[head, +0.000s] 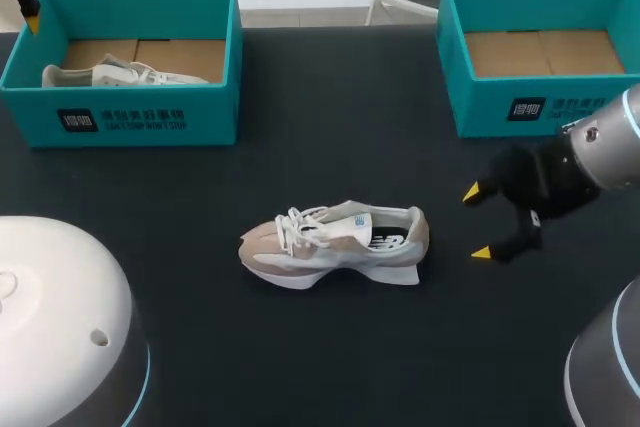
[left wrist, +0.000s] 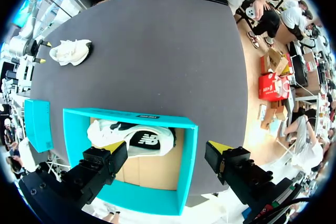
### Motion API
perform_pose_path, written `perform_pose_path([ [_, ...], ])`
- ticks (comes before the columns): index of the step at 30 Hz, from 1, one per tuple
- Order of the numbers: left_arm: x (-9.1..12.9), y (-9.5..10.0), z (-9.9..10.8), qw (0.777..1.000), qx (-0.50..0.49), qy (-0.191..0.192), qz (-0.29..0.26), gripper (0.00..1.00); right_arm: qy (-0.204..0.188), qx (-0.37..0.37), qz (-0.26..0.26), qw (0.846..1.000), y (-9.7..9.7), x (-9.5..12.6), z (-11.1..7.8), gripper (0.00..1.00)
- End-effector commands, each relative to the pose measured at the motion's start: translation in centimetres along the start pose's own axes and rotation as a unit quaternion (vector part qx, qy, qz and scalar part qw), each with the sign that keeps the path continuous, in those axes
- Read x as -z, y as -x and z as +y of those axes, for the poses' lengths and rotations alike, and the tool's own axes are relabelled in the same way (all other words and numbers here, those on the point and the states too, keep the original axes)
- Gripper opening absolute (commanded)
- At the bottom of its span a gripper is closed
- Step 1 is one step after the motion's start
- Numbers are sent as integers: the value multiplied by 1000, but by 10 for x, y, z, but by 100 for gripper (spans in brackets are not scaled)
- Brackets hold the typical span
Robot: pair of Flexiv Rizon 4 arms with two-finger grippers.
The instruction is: Take the shoe out of the shoebox, open the shoe tongue, remove and reinsert the insole, then place the shoe into the shoebox
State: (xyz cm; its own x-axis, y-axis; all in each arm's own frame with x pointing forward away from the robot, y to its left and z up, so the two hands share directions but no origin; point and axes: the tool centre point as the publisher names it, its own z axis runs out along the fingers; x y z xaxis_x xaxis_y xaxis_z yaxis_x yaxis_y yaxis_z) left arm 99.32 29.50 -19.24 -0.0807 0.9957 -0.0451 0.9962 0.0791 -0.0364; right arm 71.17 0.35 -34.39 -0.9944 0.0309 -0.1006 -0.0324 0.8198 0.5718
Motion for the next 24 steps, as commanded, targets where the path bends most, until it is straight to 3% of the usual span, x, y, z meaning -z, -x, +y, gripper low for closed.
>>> perform_pose_path([
  [1,0,0,-1,1000,0,1,0,100,71,0,5,997,6,-20,-5,100],
  [17,0,0,-1,1000,0,1,0,100,128,-6,1,992,12,-47,-13,100],
  [24,0,0,-1,1000,0,1,0,100,124,-18,-4,992,12,-48,-14,100],
])
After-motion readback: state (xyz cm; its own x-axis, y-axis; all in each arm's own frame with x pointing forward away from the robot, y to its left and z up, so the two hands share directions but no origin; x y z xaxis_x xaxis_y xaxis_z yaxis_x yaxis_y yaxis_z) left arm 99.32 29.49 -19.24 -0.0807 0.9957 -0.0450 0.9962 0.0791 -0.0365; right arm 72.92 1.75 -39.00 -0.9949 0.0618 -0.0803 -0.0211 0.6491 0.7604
